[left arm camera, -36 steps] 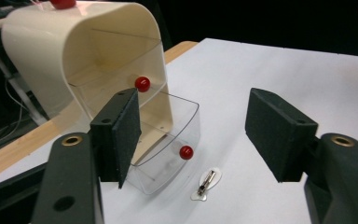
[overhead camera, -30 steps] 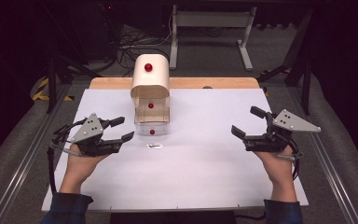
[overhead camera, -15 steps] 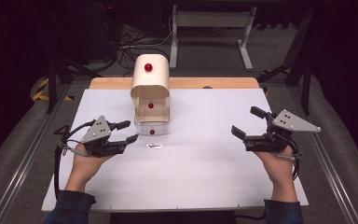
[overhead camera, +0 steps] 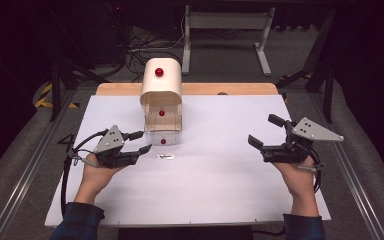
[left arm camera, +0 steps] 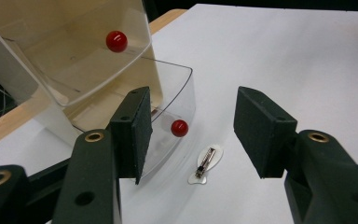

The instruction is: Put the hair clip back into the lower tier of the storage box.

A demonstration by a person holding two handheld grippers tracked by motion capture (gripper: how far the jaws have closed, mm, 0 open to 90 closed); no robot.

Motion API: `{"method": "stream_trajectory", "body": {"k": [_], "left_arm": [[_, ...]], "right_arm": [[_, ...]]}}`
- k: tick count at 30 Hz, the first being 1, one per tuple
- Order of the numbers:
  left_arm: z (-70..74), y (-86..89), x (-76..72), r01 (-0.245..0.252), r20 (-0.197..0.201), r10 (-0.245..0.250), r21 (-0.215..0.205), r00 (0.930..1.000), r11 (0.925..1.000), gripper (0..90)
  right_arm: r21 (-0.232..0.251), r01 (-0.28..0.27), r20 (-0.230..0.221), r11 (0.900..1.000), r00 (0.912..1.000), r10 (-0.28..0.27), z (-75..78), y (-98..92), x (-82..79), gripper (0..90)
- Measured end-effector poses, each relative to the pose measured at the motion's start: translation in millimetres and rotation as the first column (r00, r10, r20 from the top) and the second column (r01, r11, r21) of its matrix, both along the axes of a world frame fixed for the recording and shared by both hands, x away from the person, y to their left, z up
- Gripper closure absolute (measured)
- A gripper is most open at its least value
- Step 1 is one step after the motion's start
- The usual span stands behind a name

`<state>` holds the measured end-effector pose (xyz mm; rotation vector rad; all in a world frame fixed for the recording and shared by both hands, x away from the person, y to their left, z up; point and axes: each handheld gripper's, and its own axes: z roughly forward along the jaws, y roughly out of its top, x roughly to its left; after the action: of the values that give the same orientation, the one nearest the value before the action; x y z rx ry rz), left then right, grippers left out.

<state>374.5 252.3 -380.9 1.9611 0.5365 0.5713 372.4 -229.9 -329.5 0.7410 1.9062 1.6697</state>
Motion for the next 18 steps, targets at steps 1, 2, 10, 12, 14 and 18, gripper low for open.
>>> {"method": "stream_trajectory", "body": {"k": [1,2,10,12,14,18], "left_arm": [[-1.2,-0.5,0.8,0.002,-0.005,-0.002,0.0,1.0,1.0,47.1],[-3.3,-1.5,2.4,0.008,-0.012,-0.008,0.004,0.9999,1.0,46.9],[-9.4,-5.0,6.8,0.019,-0.026,-0.018,0.014,0.9995,0.9997,46.2],[-11.0,-5.5,8.0,0.023,-0.03,-0.022,0.018,0.9993,0.9996,46.3],[-12.6,-5.9,8.9,0.022,-0.032,-0.021,0.018,0.9993,0.9996,46.5],[-15.6,-6.7,11.0,0.025,-0.035,-0.024,0.018,0.9991,0.9995,47.0]], "right_arm": [[0.0,0.0,0.0,1.0,1.0,0.0,0.0,-0.1,0.0,3.2],[0.001,0.001,0.0,1.0,1.0,-0.001,0.0,-0.2,0.0,3.2],[-0.002,-0.004,0.002,1.0,1.0,0.004,0.0,0.1,0.0,3.2],[-0.001,-0.002,0.001,1.0,1.0,0.002,0.1,-0.1,0.0,3.2],[0.004,0.0,0.0,1.0,1.0,0.0,0.3,0.0,-0.4,3.2],[0.004,-0.003,0.003,1.0,1.0,0.003,0.4,0.0,-0.4,3.3]]}}
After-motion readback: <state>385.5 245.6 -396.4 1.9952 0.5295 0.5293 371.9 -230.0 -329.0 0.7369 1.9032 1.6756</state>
